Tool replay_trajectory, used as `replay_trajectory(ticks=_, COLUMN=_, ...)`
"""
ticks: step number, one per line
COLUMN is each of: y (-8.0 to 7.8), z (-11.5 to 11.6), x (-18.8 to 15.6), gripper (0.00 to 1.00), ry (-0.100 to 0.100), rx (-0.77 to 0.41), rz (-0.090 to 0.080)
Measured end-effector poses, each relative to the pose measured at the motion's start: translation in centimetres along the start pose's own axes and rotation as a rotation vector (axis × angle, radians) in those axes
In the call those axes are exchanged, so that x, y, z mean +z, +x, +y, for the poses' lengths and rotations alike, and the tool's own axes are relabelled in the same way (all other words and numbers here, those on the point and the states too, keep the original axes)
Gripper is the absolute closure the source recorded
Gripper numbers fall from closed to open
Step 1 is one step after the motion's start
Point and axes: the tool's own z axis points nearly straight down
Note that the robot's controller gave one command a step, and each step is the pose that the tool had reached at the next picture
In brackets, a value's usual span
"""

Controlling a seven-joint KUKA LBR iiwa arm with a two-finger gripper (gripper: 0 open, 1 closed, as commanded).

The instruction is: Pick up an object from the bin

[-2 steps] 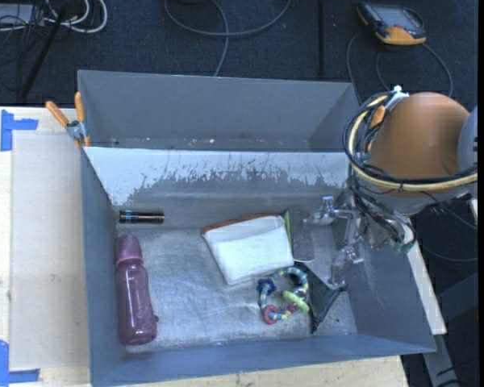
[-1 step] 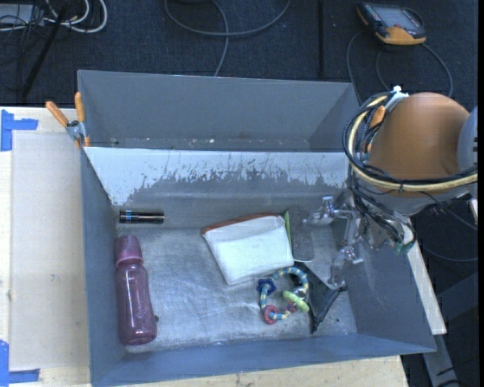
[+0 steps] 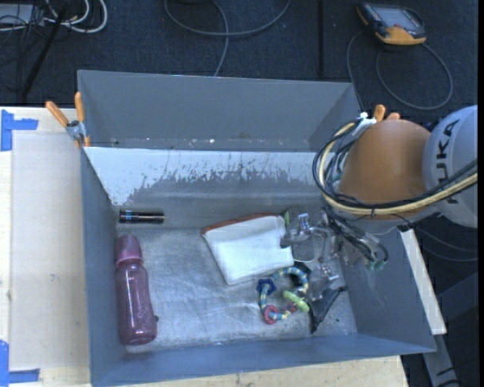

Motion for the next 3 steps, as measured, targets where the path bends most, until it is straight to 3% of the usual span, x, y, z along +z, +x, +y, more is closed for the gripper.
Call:
replay_trajectory(ticks=1, y=2.53, z=-0.3, x=5.69, gripper=0.0, ry=-0.002, rx=-0.047, rz=-0.009)
replay_trajectory(ticks=2, y=1.77, z=-0.51, x=5.75, gripper=0.0, ry=0.001, rx=-0.058, rz=-0.029)
replay_trajectory(ticks=3, y=1.76, z=-0.49, x=5.85, gripper=1.0, ry=0.002, rx=-0.06, rz=-0.031)
